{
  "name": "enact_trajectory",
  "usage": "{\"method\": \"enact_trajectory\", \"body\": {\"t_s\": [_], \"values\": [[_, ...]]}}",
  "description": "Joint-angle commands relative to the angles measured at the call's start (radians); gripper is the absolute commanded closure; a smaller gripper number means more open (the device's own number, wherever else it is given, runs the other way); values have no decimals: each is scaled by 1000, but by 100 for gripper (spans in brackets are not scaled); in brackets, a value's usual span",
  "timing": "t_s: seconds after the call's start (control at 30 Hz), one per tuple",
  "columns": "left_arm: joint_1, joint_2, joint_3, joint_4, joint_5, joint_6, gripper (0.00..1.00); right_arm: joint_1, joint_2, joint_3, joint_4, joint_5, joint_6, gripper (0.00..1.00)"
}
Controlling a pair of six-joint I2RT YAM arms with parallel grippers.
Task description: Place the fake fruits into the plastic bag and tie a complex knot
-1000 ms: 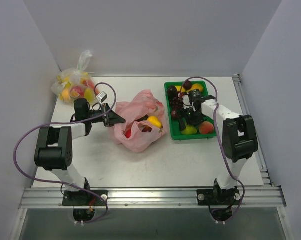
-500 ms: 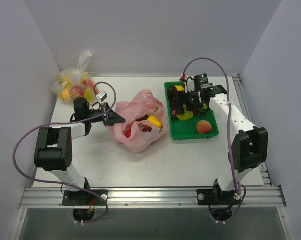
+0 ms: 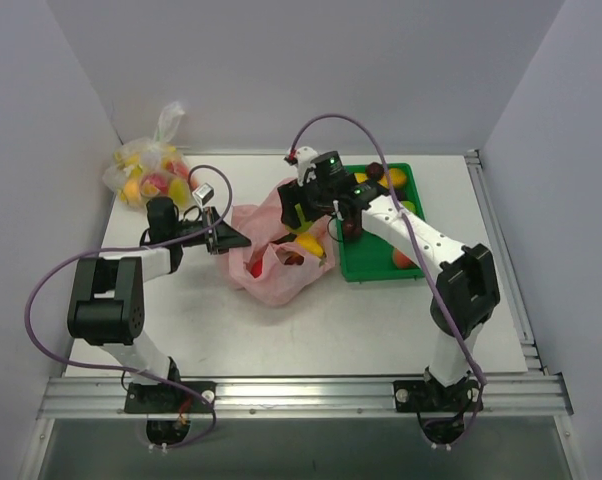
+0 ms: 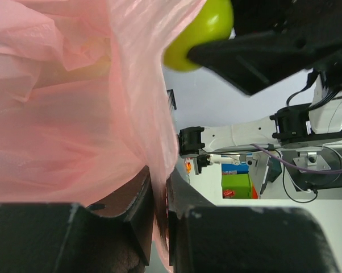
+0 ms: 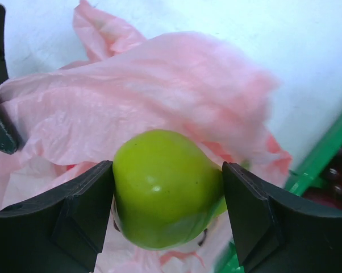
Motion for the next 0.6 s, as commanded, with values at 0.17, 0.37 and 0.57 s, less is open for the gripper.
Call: {"method": "enact_trajectory", "body": {"t_s": [0.17,0.37,0.57], "values": [[5,-13,20,53,10,-18,80,159,-3,-84,270,66,30,100],[48,1,25,102,6,-73,81,238,31,-184,297,41,4,100],[66,21,13,221,3,-159,81,274,14,-296,302,-6,9,100]]}}
